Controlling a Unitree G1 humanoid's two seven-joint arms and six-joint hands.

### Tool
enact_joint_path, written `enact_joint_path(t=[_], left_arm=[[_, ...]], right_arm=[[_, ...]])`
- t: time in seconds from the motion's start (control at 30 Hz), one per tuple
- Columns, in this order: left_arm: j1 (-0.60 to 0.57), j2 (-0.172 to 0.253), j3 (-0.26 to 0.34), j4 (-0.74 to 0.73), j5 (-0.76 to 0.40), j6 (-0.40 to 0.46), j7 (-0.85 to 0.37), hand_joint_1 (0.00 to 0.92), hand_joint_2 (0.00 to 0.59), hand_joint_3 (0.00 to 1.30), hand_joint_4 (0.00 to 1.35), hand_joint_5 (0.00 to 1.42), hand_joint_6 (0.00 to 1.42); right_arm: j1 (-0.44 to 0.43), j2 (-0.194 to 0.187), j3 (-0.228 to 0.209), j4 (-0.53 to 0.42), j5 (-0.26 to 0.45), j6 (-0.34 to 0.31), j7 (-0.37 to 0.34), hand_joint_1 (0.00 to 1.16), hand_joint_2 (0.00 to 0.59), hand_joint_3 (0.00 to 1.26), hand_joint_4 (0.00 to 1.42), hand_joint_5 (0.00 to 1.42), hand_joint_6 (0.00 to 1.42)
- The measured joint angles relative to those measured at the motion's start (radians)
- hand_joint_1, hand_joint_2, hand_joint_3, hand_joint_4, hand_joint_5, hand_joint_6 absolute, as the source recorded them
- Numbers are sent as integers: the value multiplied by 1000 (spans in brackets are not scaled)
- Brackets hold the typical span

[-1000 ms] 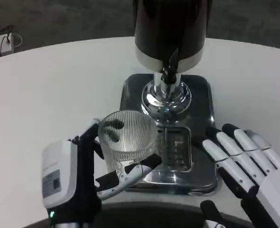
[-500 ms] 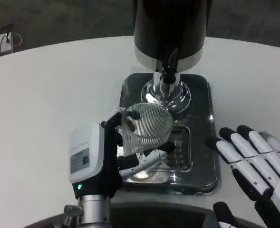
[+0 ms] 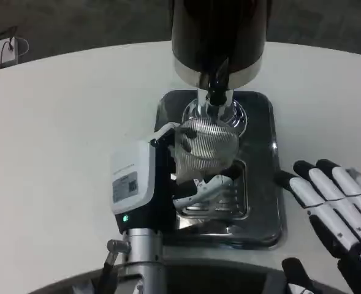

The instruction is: Grasp the cup under the faucet to collect the drink, then remove the cup.

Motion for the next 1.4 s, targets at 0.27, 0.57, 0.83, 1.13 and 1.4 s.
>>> enact_joint_path(t=[0.27, 0.57, 0.83, 1.13, 1.4], left_arm=[[-18, 11, -20, 48, -8, -19, 12, 514, 10, 775, 788, 1029, 1274], [-7, 25, -35, 37, -38, -20, -5, 251, 56, 316, 274, 621, 679], [6, 44, -38, 6, -77, -60, -41, 76, 2, 140, 62, 365, 315], [146, 84, -23, -261, -110, -88, -111, 0, 0, 79, 0, 202, 135], [324, 96, 58, -654, -185, -31, -296, 0, 70, 0, 0, 17, 0]], right_arm=[[22, 12, -14, -1, 0, -1, 0, 254, 545, 95, 42, 36, 65], [22, 17, -14, -2, 0, -1, 0, 254, 545, 95, 42, 37, 65], [10, 24, -8, -2, 0, -1, 0, 254, 545, 95, 42, 37, 65], [1, 30, 1, 2, 0, -1, 0, 254, 545, 95, 42, 37, 65], [-8, 32, 10, 12, 0, 0, 0, 254, 545, 95, 42, 37, 65]])
